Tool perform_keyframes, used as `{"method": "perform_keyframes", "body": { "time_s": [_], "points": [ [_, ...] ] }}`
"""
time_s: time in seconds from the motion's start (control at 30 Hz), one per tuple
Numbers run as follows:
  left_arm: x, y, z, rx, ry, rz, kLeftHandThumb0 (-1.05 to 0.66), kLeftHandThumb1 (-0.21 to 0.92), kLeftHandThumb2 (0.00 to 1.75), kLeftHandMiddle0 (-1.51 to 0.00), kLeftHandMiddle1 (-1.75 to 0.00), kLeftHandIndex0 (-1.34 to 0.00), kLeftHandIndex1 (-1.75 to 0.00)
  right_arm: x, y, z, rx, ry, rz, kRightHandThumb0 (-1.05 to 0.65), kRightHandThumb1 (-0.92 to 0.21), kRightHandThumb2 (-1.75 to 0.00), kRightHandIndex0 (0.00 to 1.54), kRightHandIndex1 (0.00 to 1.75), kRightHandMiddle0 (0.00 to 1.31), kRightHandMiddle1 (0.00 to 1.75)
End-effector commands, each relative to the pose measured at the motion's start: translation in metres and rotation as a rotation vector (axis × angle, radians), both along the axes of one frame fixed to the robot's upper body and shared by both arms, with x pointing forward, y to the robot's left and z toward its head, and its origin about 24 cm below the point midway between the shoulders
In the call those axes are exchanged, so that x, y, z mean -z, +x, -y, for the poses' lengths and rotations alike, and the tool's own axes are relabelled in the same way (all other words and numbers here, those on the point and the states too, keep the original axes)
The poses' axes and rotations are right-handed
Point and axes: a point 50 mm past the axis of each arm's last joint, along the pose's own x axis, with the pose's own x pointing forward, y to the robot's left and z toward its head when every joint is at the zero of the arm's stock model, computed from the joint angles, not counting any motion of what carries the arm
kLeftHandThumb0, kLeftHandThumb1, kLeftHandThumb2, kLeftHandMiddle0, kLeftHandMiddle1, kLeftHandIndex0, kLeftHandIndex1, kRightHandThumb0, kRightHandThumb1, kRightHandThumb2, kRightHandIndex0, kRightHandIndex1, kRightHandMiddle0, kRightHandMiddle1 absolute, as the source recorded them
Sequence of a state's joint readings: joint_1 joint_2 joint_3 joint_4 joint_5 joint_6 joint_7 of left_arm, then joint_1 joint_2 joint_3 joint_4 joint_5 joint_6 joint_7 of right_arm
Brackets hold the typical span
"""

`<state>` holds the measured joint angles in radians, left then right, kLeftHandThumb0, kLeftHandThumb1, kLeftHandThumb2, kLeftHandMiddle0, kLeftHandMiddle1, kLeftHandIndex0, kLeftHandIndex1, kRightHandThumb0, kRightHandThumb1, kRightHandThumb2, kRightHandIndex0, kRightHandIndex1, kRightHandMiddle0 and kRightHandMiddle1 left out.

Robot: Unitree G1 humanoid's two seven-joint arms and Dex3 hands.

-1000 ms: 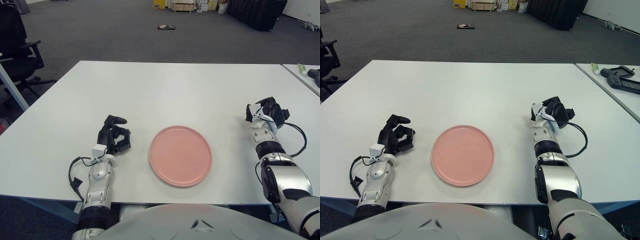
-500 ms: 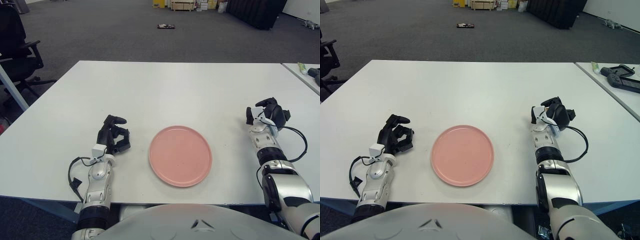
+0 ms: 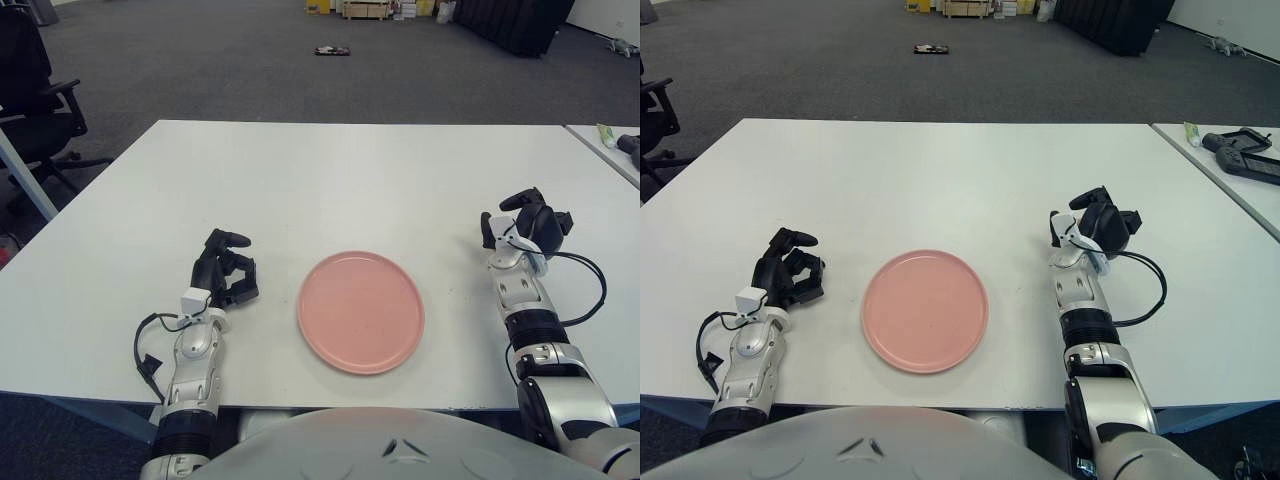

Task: Put the apple into the plate.

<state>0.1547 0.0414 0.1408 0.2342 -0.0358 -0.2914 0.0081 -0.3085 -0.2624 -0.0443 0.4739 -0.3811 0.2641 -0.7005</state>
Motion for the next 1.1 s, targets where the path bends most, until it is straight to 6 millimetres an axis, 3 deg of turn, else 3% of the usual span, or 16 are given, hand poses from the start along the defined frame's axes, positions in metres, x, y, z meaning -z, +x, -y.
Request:
{"method": "perform_keyframes", "body": {
  "time_s": [0.0, 0.4, 1.07],
  "points": [
    [0.007, -0.002, -0.003, -0.005, -0.004, -0.045, -0.01, 0.37, 1.27, -0.50, -1.75, -0.41, -1.75, -0.010, -0.002, 0.000, -0.011, -0.042, 0.051, 0.00, -0.01, -1.62, 0.88, 1.61, 0.61, 1.75],
    [0.008, -0.002, -0.005, -0.010, -0.019, -0.046, -0.01, 0.35, 1.29, -0.52, -1.75, -0.41, -1.75, -0.024, -0.009, -0.007, -0.021, -0.078, 0.131, 0.00, -0.04, -1.63, 0.82, 1.71, 0.60, 1.75],
    [0.008, -0.002, -0.007, -0.002, -0.011, -0.051, -0.01, 0.31, 1.34, -0.56, -1.75, -0.44, -1.75, -0.056, -0.023, -0.025, -0.060, -0.029, 0.329, 0.00, -0.01, -1.65, 0.86, 1.69, 0.61, 1.75]
  ]
}}
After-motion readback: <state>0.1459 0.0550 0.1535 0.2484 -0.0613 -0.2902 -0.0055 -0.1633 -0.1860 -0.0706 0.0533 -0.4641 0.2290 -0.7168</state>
